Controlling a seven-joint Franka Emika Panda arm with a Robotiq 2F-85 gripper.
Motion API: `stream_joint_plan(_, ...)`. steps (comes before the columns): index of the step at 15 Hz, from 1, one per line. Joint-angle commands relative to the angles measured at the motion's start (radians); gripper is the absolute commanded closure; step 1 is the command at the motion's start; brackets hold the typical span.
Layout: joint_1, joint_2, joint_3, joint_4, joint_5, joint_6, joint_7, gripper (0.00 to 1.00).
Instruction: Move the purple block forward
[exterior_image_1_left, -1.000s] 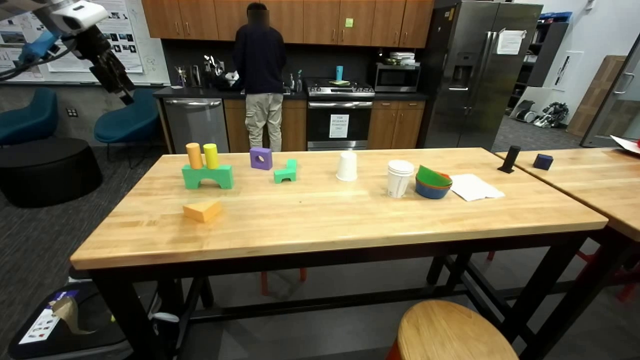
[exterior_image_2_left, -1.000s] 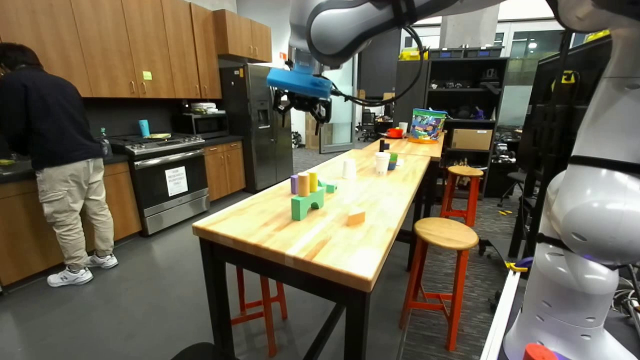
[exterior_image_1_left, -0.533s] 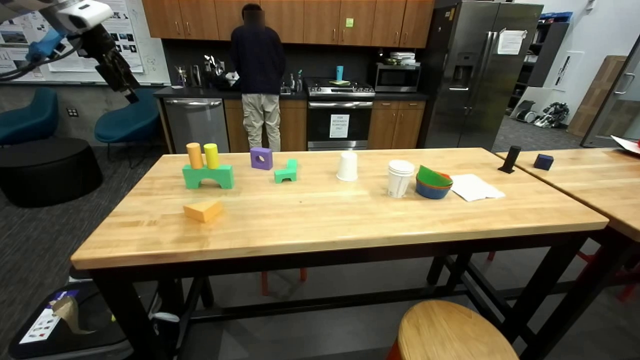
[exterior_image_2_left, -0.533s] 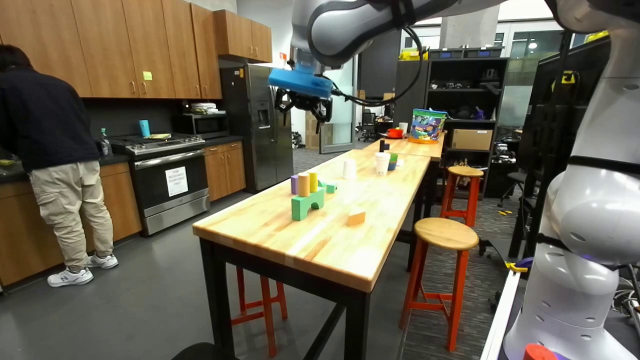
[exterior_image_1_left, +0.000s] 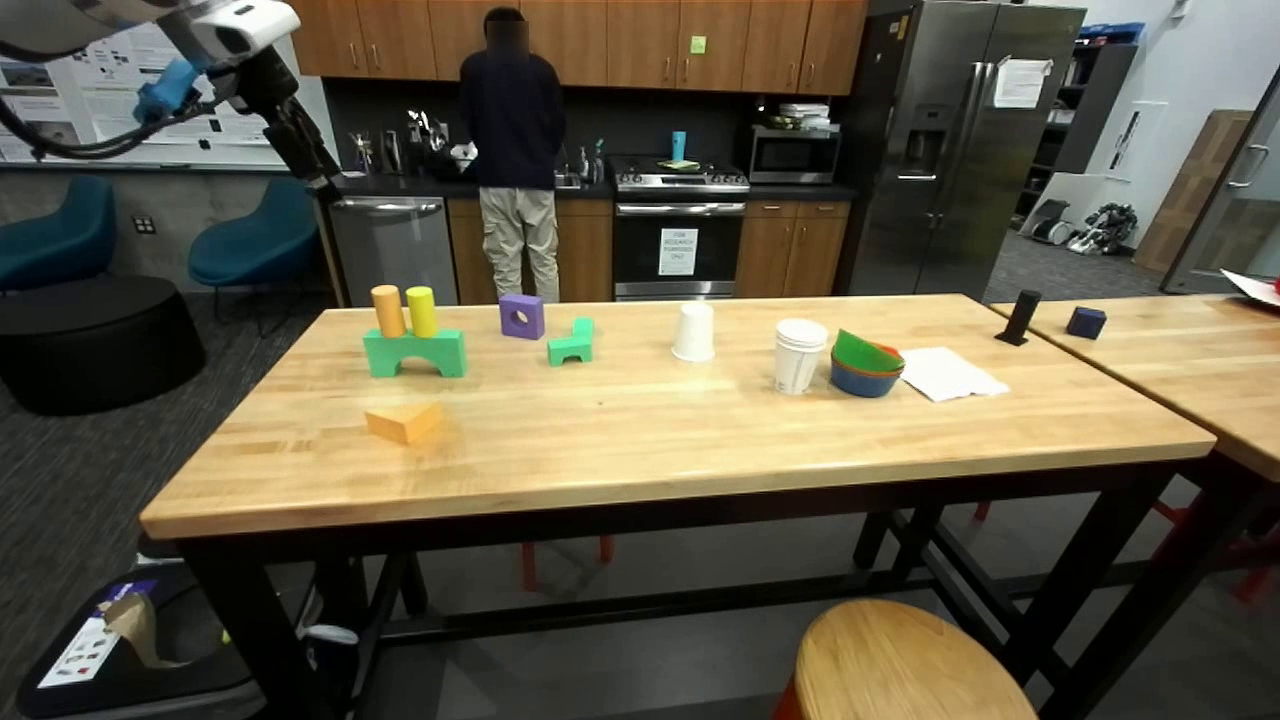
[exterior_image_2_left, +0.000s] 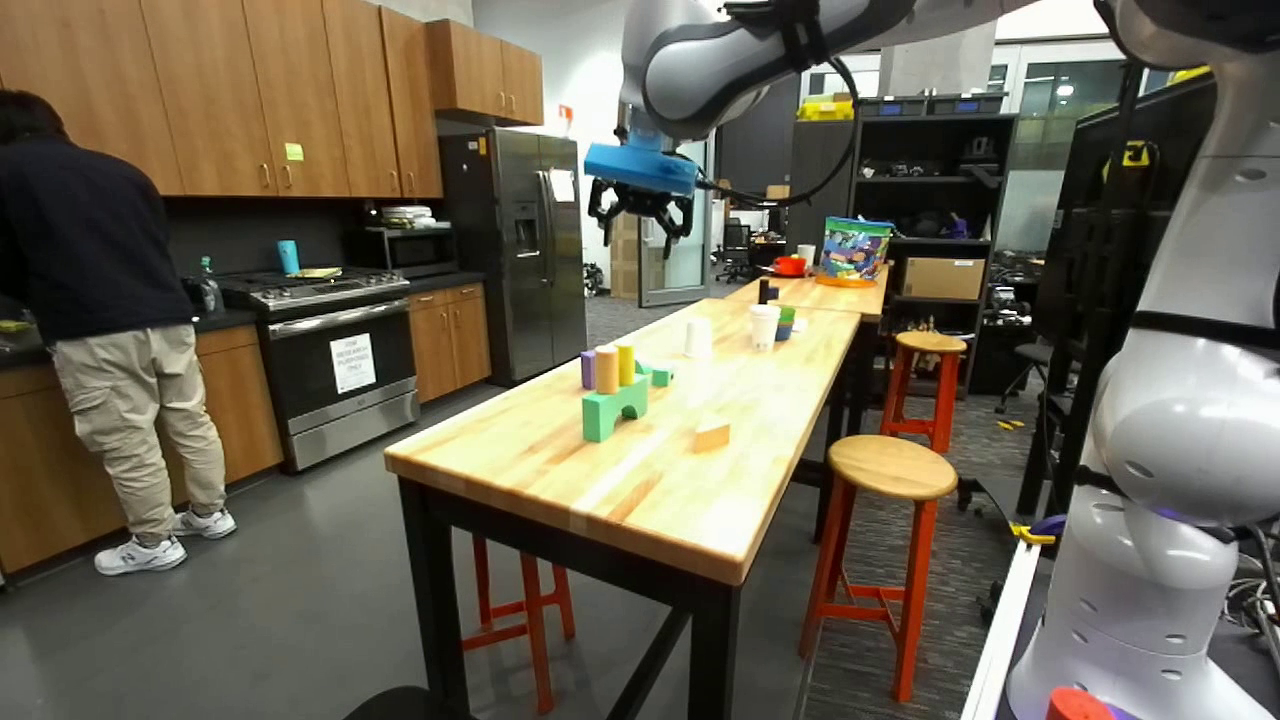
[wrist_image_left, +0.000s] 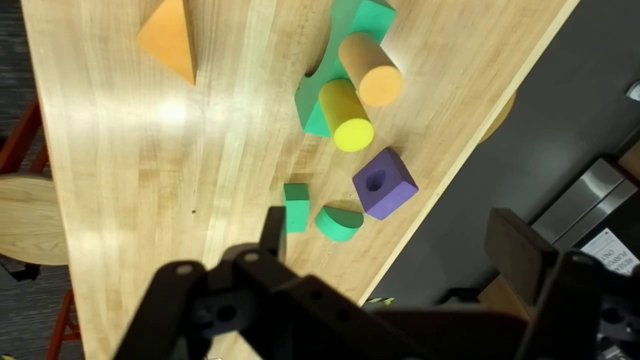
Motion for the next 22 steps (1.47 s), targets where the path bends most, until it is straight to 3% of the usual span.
stream_joint_plan(1, -0.005, 0.016, -0.012, 0.002, 0.009, 0.003, -0.06, 0.0)
stream_joint_plan(14, -0.031, 0.106, -0.074, 0.015, 0.007, 0.047, -0.01, 0.0)
stream_joint_plan(22, -0.032, 0.196, -0.106, 0.128, 0.013, 0.053, -0.017, 0.0)
